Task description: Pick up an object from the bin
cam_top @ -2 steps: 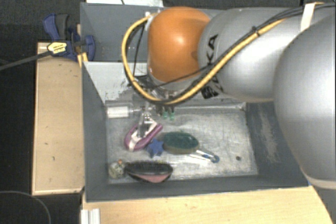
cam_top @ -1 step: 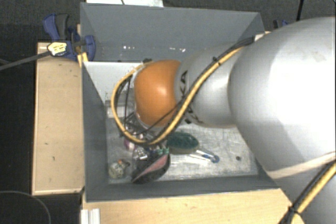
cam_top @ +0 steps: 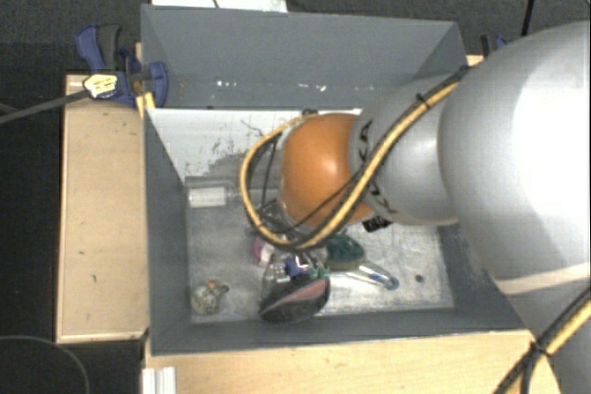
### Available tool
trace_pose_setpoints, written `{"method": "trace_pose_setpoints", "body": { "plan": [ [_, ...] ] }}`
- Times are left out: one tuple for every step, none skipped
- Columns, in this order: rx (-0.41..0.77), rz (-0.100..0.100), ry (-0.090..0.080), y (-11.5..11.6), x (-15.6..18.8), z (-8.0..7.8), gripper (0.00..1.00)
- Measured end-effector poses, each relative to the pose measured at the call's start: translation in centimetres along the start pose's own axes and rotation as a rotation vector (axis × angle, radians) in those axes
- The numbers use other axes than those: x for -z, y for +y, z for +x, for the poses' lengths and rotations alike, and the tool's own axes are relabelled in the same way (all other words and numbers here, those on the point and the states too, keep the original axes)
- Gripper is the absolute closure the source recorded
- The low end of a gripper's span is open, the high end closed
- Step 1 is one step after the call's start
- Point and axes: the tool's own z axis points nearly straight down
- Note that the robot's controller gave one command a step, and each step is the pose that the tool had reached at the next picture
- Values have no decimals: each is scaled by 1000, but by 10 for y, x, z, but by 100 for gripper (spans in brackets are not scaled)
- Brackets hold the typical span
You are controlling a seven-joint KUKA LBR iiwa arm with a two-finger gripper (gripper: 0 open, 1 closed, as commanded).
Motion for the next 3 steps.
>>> {"method": "trace_pose_setpoints", "body": {
  "plan": [
    [174,2,7,-65,5,-4,0],
    [247,-1,4,-119,0,-31,0],
    [246,1,-1,-117,3,-32,100]
  ]
}}
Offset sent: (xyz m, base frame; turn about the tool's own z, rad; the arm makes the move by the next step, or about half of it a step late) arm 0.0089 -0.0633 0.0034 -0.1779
